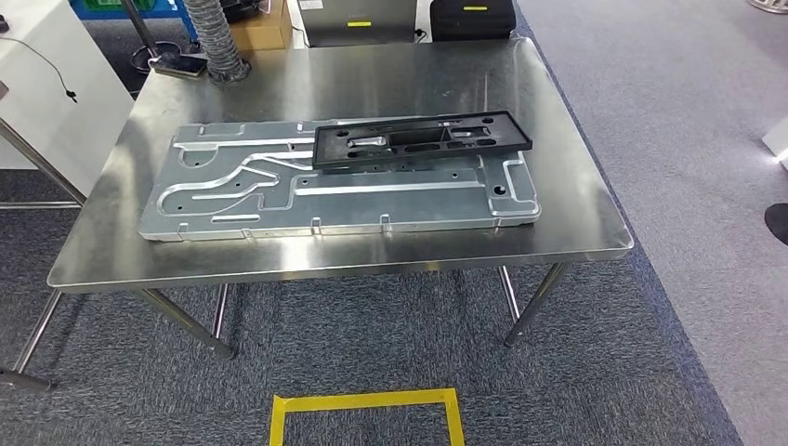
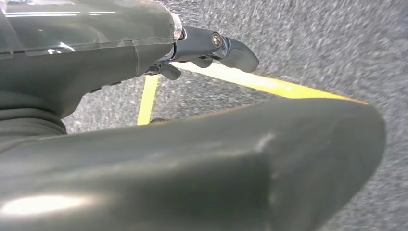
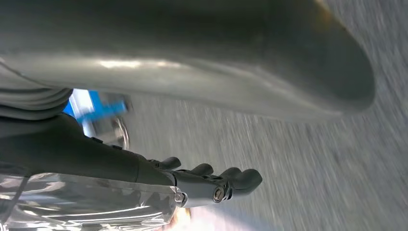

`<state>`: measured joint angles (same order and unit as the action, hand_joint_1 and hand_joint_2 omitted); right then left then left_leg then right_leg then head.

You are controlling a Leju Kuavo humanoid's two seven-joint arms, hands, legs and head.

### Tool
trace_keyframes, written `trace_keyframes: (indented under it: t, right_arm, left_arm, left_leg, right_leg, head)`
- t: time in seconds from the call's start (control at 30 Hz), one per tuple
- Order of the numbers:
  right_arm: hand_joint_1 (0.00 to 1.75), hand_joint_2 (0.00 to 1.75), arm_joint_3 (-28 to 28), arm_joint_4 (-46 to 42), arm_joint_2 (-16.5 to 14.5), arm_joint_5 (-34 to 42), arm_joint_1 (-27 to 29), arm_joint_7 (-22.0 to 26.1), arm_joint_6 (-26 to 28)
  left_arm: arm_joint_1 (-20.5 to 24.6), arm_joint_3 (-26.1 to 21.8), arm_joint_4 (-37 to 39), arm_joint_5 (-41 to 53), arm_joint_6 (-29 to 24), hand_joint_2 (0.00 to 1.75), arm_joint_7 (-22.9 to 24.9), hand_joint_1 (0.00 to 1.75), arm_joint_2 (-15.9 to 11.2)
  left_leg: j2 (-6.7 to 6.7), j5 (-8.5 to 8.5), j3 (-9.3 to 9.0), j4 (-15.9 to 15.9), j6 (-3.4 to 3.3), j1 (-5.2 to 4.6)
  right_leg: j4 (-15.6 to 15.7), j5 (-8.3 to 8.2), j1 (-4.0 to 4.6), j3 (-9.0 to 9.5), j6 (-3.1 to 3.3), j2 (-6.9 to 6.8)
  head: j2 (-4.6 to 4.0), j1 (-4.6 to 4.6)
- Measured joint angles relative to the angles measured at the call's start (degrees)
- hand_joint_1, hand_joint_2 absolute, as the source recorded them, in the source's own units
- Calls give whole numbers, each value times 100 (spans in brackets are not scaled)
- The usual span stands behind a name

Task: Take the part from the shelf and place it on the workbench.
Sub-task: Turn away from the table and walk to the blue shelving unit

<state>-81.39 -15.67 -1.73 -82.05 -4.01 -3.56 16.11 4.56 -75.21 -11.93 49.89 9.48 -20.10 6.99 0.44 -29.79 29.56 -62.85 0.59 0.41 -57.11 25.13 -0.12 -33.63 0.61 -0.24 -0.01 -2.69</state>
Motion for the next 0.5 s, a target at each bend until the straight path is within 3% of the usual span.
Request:
trace_keyframes:
  t: [0.07,0.17,0.23,0.3,0.33,0.37,0.4,0.43,0.5]
  right_arm:
    - [0,0,-17,91,-44,17,-27,25,-186]
    - [0,0,-29,173,-76,49,-55,114,-341]
    - [0,0,-34,205,-85,67,-54,144,-381]
    - [0,0,-35,229,-89,54,-56,192,-435]
    - [0,0,-35,240,-93,50,-59,220,-465]
    - [0,0,-34,252,-100,57,-62,242,-494]
    - [0,0,-34,263,-108,75,-64,253,-513]
    - [0,0,-34,272,-116,94,-69,258,-529]
    - [0,0,-35,284,-122,117,-93,292,-585]
  left_arm:
    - [21,26,0,32,4,0,-3,0,0]
    - [15,40,1,64,14,0,-17,0,9]
    - [14,44,2,73,22,0,-26,0,19]
    - [19,55,2,104,38,0,-33,0,20]
    - [19,67,2,133,52,0,-33,0,20]
    - [19,86,2,162,66,0,-33,0,21]
    - [20,109,2,193,78,0,-33,0,22]
    - [21,137,3,221,84,0,-33,0,27]
    - [26,182,4,260,88,0,-32,0,41]
  left_leg:
    - [-6,-12,-359,596,-57,-41]
    - [10,79,-349,784,-130,-45]
    - [33,191,-267,820,-212,-15]
    - [41,273,-134,782,-259,-22]
    - [44,312,-53,748,-263,-26]
    - [47,347,34,707,-260,-27]
    - [49,379,123,661,-254,-26]
    - [48,407,212,611,-243,-23]
    - [44,455,367,504,-202,-25]
  right_leg:
    - [-18,-91,3,-78,-51,-7]
    - [-6,-166,-12,-144,-150,2]
    - [-282,154,-22,-249,-209,17]
    - [-984,685,-46,-452,-256,19]
    - [-1343,858,-56,-532,-275,19]
    - [-1571,903,-65,-547,-291,18]
    - [-1611,825,-74,-472,-301,18]
    - [-1434,666,-81,-293,-304,17]
    - [-683,458,-77,245,-281,18]
  head:
    - [-1,0]
    - [-1,0]
    - [0,0]
    - [1,0]
    - [1,0]
    - [1,0]
    - [0,0]
    - [0,0]
    - [0,0]
